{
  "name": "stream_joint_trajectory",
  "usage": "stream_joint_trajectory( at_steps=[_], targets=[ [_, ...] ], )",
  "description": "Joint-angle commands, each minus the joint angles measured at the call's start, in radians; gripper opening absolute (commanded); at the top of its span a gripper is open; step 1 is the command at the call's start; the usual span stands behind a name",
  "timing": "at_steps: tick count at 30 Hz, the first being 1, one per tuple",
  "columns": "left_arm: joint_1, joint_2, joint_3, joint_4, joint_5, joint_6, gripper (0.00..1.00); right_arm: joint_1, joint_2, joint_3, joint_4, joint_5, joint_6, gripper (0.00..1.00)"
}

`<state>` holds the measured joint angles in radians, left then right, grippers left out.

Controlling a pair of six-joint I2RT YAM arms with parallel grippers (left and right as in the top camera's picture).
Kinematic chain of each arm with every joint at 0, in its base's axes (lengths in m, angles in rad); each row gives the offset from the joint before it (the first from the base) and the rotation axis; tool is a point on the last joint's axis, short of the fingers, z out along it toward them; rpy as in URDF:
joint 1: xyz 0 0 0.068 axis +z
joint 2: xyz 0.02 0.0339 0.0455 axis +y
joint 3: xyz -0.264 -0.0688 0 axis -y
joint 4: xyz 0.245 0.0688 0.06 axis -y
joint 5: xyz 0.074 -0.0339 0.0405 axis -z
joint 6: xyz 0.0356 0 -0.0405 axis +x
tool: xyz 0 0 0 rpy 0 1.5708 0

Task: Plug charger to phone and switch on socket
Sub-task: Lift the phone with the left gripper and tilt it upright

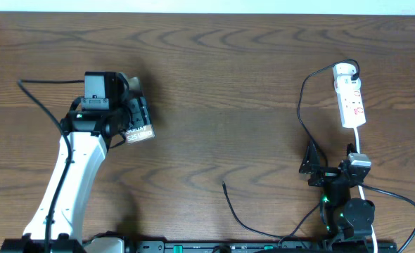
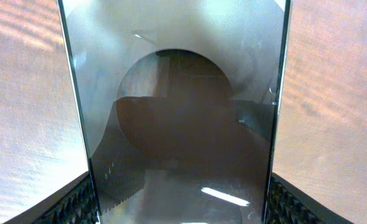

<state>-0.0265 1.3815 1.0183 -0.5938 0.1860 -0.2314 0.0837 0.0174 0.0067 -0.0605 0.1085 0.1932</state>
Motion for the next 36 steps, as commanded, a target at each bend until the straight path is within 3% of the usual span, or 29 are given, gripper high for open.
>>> stream_joint_trajectory(
  at_steps=[1,5,17,23,31,36],
  targets=[
    [0.003,-0.032,0.033,0.004,0.031,-0.294,0.07,0.009,-0.002,-0.001,-0.004,0.001,-0.011,0.99],
    [0.003,-0.03,0.033,0.009,0.136,-0.494,0.08,0.009,-0.002,-0.001,-0.004,0.001,-0.011,0.99],
    [0.032,-0.03,0.033,0.041,0.583,-0.876,0.07,0.009,-0.002,-0.001,-0.003,0.002,-0.011,0.99],
    [0.069,-0.03,0.033,0.031,0.859,-1.183,0.07,0.009,-0.002,-0.001,-0.003,0.001,-0.007,0.99],
    [0.076,-0.03,0.033,0.043,1.086,-1.322,0.07,0.009,-0.002,-0.001,-0.003,0.001,-0.007,0.99],
    [0.076,-0.03,0.033,0.073,1.057,-1.321,0.07,0.009,-0.002,-0.001,-0.003,0.001,-0.007,0.99]
  ],
)
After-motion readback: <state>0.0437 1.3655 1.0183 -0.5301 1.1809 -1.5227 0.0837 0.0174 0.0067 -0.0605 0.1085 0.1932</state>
